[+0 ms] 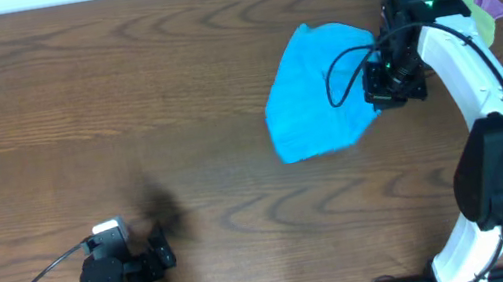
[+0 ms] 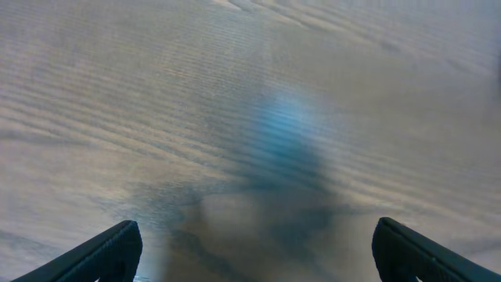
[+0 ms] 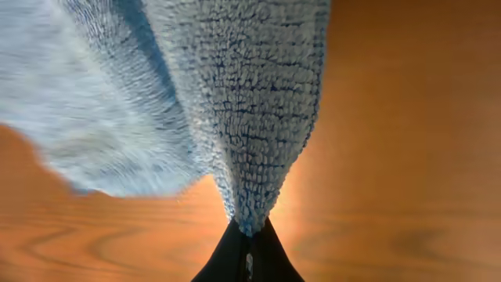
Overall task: Fold the cloth
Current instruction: 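Drag the blue cloth corner down with the right gripper to spread it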
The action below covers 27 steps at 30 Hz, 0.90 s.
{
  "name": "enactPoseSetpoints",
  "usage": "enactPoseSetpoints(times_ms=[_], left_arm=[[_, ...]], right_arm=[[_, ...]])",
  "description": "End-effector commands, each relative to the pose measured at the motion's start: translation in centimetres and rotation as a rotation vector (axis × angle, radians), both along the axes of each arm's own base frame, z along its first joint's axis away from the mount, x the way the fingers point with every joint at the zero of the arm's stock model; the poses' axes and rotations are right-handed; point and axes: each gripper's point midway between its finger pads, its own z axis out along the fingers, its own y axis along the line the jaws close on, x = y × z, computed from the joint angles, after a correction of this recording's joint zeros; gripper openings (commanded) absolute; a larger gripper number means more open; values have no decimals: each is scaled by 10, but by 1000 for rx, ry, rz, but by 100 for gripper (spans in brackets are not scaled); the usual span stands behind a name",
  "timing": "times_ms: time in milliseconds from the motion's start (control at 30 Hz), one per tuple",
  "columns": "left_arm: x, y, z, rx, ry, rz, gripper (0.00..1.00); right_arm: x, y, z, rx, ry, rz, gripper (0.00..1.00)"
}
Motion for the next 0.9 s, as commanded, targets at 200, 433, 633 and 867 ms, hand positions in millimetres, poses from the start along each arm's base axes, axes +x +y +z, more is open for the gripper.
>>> enactPoseSetpoints(times_ms=[200, 433, 633, 867], left_arm=[[0, -1, -1, -155, 2, 110, 95], [0, -1, -1, -155, 2, 110, 95], [0, -1, -1, -156, 2, 110, 95], [6, -36, 16, -274, -48, -61, 95]], right_arm=[[-30, -41, 6, -232, 122, -26, 1], [-50, -41, 10, -233, 203, -24, 53], [-55, -37, 13, -213, 221, -21, 65], [-30, -2, 9, -44, 103, 71, 64]])
